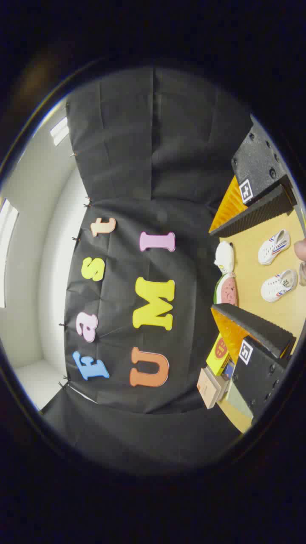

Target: Open the storage box then place both shoes into the box .Put the left shoe in first, then the right shoe, with the right side of both shoes facing outward in a uniform manner.

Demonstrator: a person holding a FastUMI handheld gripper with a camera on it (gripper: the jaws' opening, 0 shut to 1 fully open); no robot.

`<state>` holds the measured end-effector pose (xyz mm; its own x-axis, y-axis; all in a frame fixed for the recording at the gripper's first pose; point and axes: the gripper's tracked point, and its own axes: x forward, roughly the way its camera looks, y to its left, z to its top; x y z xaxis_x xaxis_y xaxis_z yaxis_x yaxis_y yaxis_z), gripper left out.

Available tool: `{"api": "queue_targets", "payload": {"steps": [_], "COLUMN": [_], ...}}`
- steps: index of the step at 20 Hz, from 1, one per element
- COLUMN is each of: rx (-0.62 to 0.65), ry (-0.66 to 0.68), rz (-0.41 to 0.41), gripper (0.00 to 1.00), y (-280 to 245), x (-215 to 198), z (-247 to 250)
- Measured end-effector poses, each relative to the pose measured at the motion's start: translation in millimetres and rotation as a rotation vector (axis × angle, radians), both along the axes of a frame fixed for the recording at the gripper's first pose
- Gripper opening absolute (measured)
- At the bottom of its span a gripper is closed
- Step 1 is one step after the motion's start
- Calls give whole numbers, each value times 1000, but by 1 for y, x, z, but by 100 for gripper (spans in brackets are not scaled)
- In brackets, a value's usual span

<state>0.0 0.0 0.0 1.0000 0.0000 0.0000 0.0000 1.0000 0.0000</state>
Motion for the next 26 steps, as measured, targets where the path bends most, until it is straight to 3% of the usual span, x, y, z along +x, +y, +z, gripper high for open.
{"api": "queue_targets", "payload": {"steps": [15,26], "rx": [-12,12], "ry": [-45,12], "rz": [50,162], "gripper": [100,100], "y": [6,25], "x": [3,7], "z": [17,3]}}
